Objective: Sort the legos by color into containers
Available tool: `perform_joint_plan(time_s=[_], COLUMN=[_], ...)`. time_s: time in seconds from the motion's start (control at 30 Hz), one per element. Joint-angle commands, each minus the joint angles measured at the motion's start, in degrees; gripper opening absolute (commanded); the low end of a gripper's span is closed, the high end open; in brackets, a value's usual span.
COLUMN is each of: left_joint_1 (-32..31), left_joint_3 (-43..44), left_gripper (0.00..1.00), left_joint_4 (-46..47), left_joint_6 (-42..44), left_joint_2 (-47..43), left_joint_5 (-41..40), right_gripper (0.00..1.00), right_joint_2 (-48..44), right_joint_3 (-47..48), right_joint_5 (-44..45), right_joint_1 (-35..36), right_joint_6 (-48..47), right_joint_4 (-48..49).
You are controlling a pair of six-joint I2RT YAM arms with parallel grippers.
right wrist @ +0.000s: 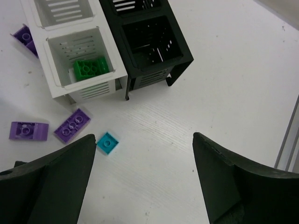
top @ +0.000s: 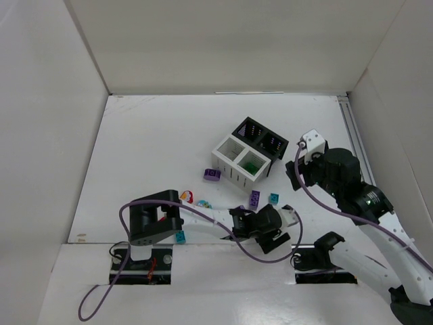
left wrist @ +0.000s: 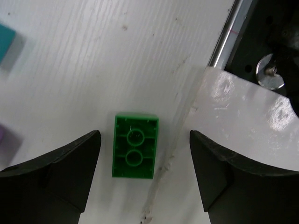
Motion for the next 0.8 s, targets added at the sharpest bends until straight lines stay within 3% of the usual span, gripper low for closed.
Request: perform_joint_plan(time_s=[0.0, 0.2, 0.37, 0.63, 0.77], left_joint_1=[-0.25, -0.25, -0.25, 0.27, 6.24], left_joint_3=[2.69, 3.22, 0.06, 1.81, 1.81], left_gripper=[0.73, 0.25, 0.09, 0.10, 0.15], left_joint_4=[1.01, -0.04, 1.36, -1.80, 1.00], left_joint_6=[2.03, 1.41, -0.43, -2.98, 1.31], left_joint_2=[1.71, 1.28, -4.26, -18.93, -25.88], left_joint_5=[0.67, -0.65, -6.79, -30.69, -26.43], right_gripper=[0.89, 0.89, 0.89, 0.90, 0.90], right_joint_2=[-0.61, -1.66, -1.66, -2.71, -2.72], right_joint_3=[-0.34, -0.34, 0.19, -0.86, -2.00], right_joint_5=[1.64, 1.65, 2.79, 6.83, 6.83], right_joint_1=[-0.36, -0.36, -0.36, -0.98, -0.98], right_joint_6=[0.44, 0.44, 0.44, 2.90, 2.90], right_joint_4=[-2.15, -2.15, -2.68, -5.13, -5.67])
